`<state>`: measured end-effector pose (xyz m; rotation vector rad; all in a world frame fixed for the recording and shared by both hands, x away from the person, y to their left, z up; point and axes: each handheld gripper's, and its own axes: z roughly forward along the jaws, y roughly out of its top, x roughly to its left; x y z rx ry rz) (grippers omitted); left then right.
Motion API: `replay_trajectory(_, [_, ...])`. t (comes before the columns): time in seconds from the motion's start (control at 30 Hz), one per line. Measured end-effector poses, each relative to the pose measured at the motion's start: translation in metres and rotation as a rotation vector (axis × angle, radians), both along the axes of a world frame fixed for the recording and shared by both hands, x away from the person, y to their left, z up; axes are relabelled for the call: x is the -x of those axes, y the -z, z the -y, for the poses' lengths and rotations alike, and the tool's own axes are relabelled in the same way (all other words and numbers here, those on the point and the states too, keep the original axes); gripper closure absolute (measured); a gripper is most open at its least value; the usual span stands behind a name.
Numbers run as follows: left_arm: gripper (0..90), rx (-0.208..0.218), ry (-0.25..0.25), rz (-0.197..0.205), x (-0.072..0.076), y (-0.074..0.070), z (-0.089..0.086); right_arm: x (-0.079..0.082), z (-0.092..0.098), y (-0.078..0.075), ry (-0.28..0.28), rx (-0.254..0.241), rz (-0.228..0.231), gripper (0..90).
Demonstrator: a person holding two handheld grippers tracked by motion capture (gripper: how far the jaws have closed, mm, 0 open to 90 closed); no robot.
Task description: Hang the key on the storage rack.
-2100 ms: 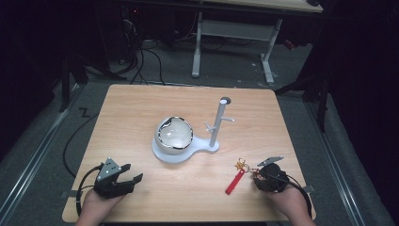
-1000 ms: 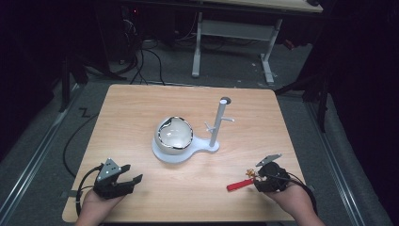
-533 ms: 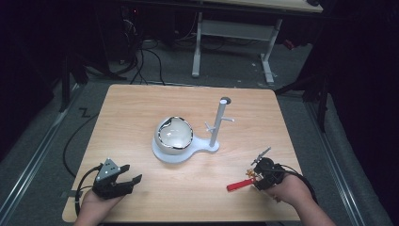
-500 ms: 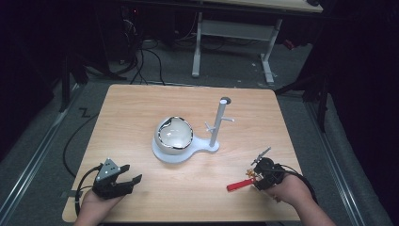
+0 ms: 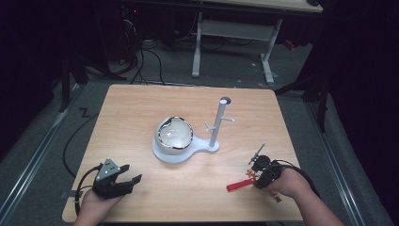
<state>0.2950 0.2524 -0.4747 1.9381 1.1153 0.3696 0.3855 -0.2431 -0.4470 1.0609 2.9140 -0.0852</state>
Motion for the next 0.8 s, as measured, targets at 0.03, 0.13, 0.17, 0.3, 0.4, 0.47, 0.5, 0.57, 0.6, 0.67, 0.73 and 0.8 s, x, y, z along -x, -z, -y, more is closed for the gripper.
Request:
replay_trajectory(0.03, [35.9,0.0,0.0,0.0,0.0,0.0,0.0,-0.001,0.0,0.0,-0.008,0.009,-0.003,49.4])
replay_trajectory(0.13, [35.9,0.002,-0.001,0.001,0.0,0.0,0.0,-0.004,-0.001,0.0,-0.024,0.002,-0.021,52.9])
replay_trajectory(0.17, [35.9,0.002,-0.001,0.001,0.0,0.0,0.0,-0.004,-0.001,0.0,-0.024,0.002,-0.021,52.9])
replay_trajectory(0.3, [35.9,0.003,-0.003,0.001,0.0,0.0,-0.001,-0.004,-0.004,0.0,-0.035,-0.004,-0.028,60.5])
replay_trajectory(0.4, [35.9,0.003,-0.002,0.001,0.0,0.0,-0.001,-0.004,-0.005,0.0,-0.039,-0.006,-0.03,60.6])
replay_trajectory(0.47, [35.9,0.002,-0.001,0.0,0.0,0.0,0.0,-0.003,-0.007,0.0,-0.043,-0.003,-0.03,60.9])
replay_trajectory(0.5, [35.9,0.002,-0.001,0.0,0.0,0.0,0.0,-0.002,-0.008,0.0,-0.05,-0.003,-0.032,60.9])
replay_trajectory(0.57, [35.9,0.003,-0.001,0.0,0.0,0.0,0.0,-0.001,-0.01,0.0,-0.06,-0.005,-0.042,60.8])
replay_trajectory(0.6, [35.9,0.001,0.0,-0.001,0.0,0.0,0.0,0.001,-0.012,0.0,-0.066,-0.008,-0.039,59.5])
replay_trajectory(0.67, [35.9,0.001,0.001,-0.003,0.0,0.0,0.0,0.002,-0.012,0.0,-0.062,-0.007,-0.034,55.5])
replay_trajectory(0.73, [35.9,0.001,0.003,-0.002,0.0,0.0,0.0,0.0,-0.012,0.001,-0.044,-0.012,-0.034,47.5])
replay_trajectory(0.8, [35.9,0.001,0.004,-0.001,0.0,0.0,0.0,0.0,-0.012,0.002,-0.052,-0.028,-0.044,48.8])
